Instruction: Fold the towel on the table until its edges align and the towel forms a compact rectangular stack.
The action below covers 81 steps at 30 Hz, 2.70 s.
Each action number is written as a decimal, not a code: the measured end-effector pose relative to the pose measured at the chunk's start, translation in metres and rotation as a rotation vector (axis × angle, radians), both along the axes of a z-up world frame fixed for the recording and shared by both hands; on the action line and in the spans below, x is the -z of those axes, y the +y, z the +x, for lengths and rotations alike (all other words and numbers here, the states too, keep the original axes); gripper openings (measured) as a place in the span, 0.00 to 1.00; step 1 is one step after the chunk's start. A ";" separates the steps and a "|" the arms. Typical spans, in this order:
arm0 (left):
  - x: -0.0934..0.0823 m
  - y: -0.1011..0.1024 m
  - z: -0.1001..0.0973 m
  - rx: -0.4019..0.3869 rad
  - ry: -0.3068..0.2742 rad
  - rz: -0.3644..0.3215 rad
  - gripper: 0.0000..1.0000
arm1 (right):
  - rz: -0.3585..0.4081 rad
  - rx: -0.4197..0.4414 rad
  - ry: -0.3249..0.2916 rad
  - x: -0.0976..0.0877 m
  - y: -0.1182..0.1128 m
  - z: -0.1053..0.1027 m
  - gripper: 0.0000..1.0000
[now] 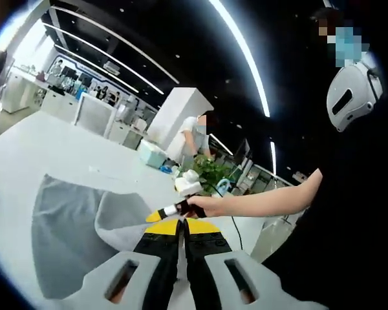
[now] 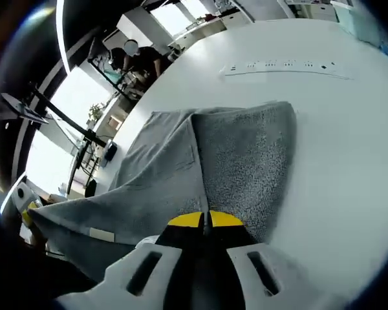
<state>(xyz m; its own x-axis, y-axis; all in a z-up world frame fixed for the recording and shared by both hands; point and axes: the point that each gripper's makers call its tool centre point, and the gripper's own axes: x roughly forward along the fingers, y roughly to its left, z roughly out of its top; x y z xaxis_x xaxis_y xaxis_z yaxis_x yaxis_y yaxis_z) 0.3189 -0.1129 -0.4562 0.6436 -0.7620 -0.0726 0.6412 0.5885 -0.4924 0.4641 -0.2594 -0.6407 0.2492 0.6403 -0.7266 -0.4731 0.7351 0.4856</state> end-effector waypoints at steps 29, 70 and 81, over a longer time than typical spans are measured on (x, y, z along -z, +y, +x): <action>0.016 0.008 -0.013 -0.002 0.018 0.049 0.02 | 0.227 0.215 -0.212 -0.042 0.000 0.005 0.02; 0.006 0.009 -0.037 -0.005 0.006 0.014 0.02 | 0.374 0.270 -0.417 -0.189 0.024 0.115 0.00; 0.025 0.010 -0.040 -0.005 0.055 0.067 0.02 | 0.341 0.242 -0.168 -0.080 0.040 0.054 0.00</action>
